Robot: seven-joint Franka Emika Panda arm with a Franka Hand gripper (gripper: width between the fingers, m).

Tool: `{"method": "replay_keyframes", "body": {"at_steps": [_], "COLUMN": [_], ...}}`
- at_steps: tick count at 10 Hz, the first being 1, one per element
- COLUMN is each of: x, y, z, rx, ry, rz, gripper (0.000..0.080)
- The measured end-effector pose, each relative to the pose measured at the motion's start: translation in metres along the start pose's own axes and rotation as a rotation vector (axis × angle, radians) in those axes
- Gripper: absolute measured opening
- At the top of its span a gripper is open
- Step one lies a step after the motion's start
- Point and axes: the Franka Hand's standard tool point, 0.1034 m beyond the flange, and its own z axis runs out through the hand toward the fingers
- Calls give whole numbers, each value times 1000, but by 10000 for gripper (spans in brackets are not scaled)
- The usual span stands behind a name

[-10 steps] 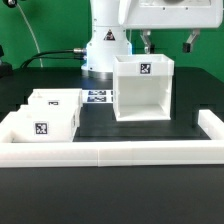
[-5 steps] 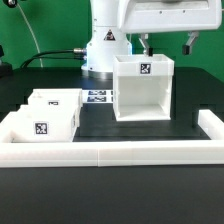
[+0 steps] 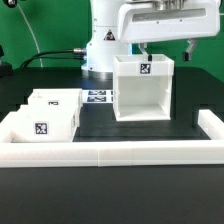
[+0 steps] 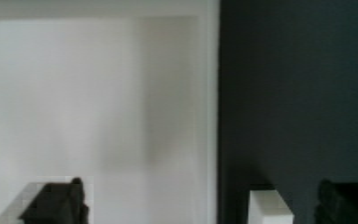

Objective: Assemble drawer

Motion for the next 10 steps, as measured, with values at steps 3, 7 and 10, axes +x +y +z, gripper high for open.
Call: {"method": "replay_keyframes", "body": {"at_steps": [3,7,10], "x": [-1,-1,-1], "y": [0,0,0], "z": [2,2,2], "rx": [0,0,0], "ry": [-4,-4,-3], "rz": [-1,-1,-1], "gripper": [446,37,37]}}
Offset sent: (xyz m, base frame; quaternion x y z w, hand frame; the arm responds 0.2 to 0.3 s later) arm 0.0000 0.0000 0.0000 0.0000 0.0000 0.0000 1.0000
